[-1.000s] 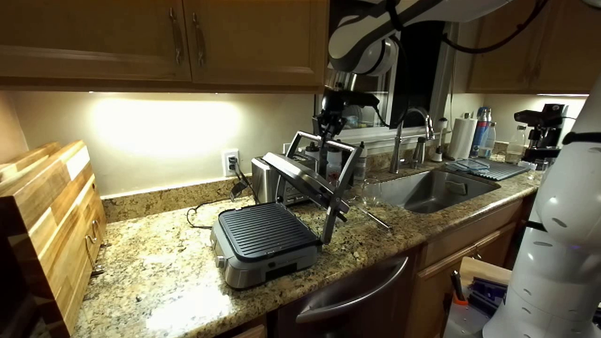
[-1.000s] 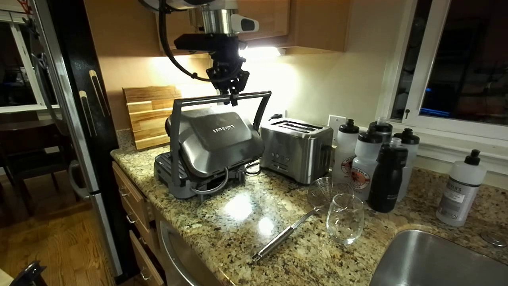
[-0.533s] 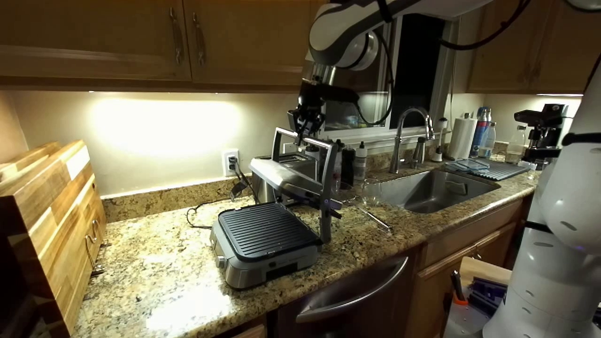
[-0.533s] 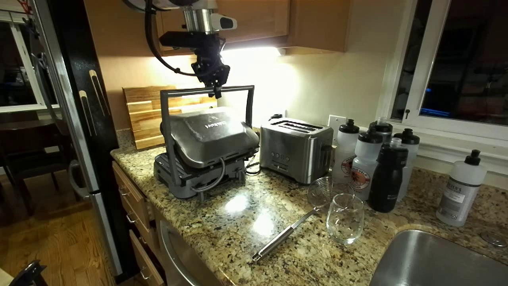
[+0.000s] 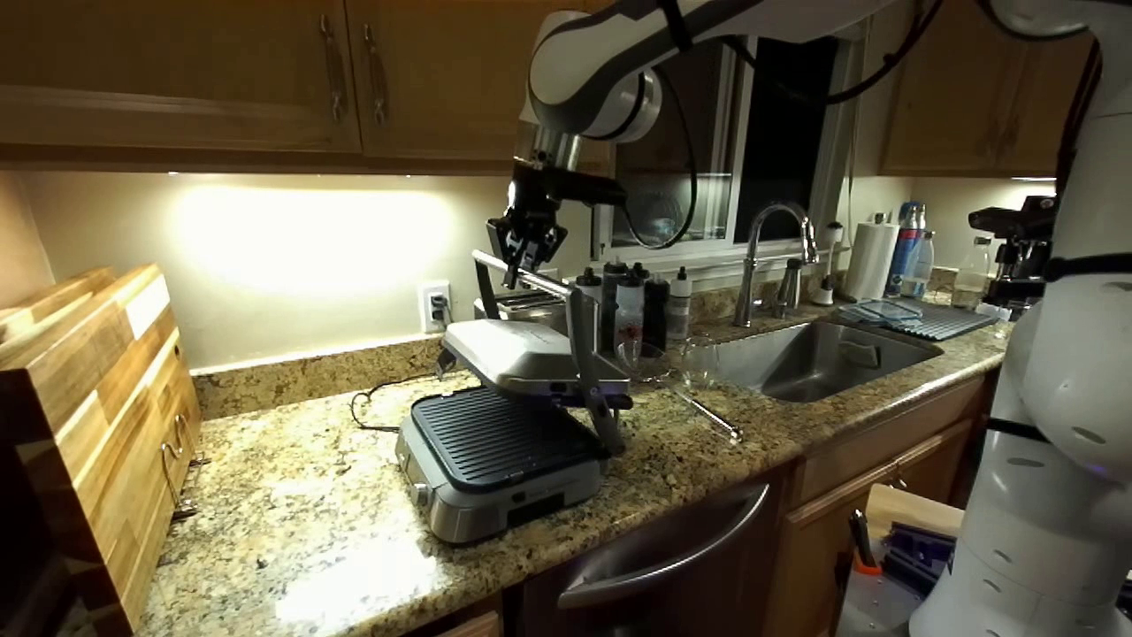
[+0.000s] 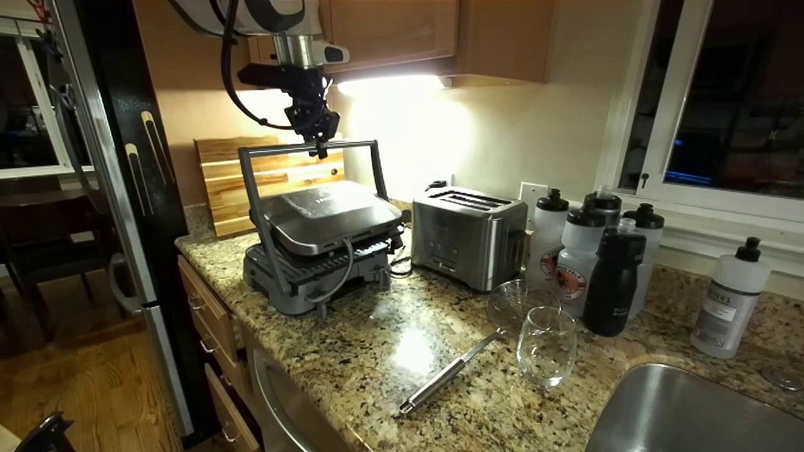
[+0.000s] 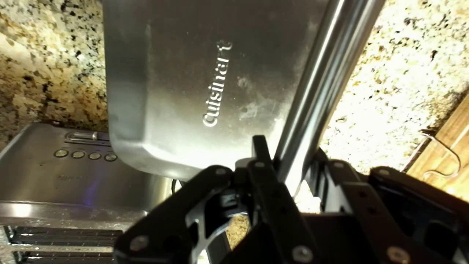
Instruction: Close the sandwich maker
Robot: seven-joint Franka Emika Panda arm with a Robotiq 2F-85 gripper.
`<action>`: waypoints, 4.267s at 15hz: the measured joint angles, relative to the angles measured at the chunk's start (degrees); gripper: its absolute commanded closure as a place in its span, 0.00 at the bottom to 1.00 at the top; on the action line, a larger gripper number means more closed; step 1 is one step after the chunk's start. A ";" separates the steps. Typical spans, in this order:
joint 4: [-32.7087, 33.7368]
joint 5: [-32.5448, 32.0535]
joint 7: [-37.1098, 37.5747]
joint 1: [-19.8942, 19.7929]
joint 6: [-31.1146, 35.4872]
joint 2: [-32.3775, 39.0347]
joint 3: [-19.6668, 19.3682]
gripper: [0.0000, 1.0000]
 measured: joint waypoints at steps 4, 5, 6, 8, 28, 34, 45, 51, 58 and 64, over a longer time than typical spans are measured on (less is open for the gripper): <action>2.30 0.16 0.61 1.56 1.27 3.97 1.53 0.88; 2.81 0.19 0.76 1.88 1.63 5.02 1.94 0.88; 3.35 0.21 0.94 2.29 1.98 6.15 2.28 0.88; 4.54 0.33 1.18 3.03 2.44 8.58 2.93 0.88; 11.35 -7.28 -9.71 4.66 2.84 19.23 3.51 0.40; 11.35 -8.87 -10.57 4.52 0.42 16.57 2.11 0.01; 11.67 -3.79 -16.96 4.27 0.31 16.49 3.13 0.00; 11.78 -4.67 -18.35 3.46 -0.55 15.19 1.86 0.00; 11.72 -6.85 -18.17 0.81 -10.46 9.50 -1.90 0.00; 8.75 -6.74 -12.51 -2.26 -17.60 5.12 -4.72 0.00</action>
